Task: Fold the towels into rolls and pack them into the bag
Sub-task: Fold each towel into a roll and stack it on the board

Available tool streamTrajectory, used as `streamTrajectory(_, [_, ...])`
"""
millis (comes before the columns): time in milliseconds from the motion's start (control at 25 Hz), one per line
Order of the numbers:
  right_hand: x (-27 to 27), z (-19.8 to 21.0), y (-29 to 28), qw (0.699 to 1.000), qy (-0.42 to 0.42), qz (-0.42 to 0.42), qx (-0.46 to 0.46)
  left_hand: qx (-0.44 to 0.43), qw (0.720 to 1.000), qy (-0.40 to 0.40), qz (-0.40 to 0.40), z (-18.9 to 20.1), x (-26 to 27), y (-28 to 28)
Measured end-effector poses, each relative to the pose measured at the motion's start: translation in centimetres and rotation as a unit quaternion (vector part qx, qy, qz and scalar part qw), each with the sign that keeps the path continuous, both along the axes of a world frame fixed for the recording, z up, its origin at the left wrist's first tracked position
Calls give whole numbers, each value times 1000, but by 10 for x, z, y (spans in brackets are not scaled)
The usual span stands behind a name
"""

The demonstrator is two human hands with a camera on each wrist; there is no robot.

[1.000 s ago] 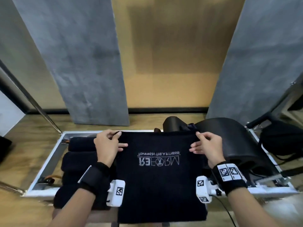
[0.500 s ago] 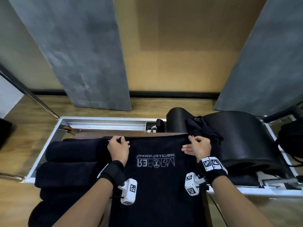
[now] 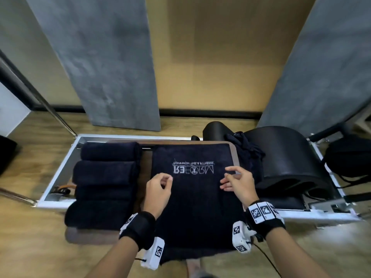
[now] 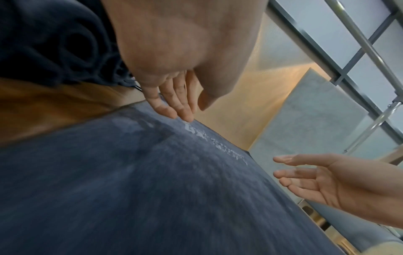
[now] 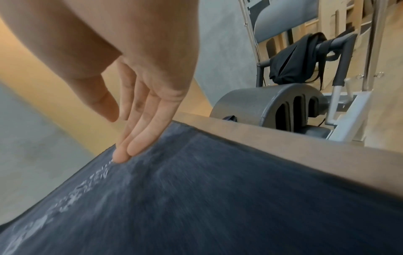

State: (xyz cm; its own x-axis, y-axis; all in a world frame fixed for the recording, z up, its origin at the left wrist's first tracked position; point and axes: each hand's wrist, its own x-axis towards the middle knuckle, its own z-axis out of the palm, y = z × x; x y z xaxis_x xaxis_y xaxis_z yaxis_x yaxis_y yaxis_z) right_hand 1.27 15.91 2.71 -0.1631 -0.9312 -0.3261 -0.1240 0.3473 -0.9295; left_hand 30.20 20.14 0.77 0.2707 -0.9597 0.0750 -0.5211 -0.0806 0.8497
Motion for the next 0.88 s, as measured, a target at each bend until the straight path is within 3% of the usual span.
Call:
streamTrajectory(120, [-2,-2,59,998,49,26,10,32,999,-17,-6,-8,11,56])
streamTrajectory(320, [-21,-13,143,978,203,21,37,47,998,-44,13,-14,16,139])
streamTrajectory(440, [-31,-23,168,974,220,-3,59,79,993,-84,25,-19,15,169])
streamTrajectory(640, [-37,-28,177,955,289,-11,61,87,985,-142,31,-13,15,178])
streamTrajectory(880, [-24,5,143,973,232,-1,10,11,988,-149,45,14,7,144])
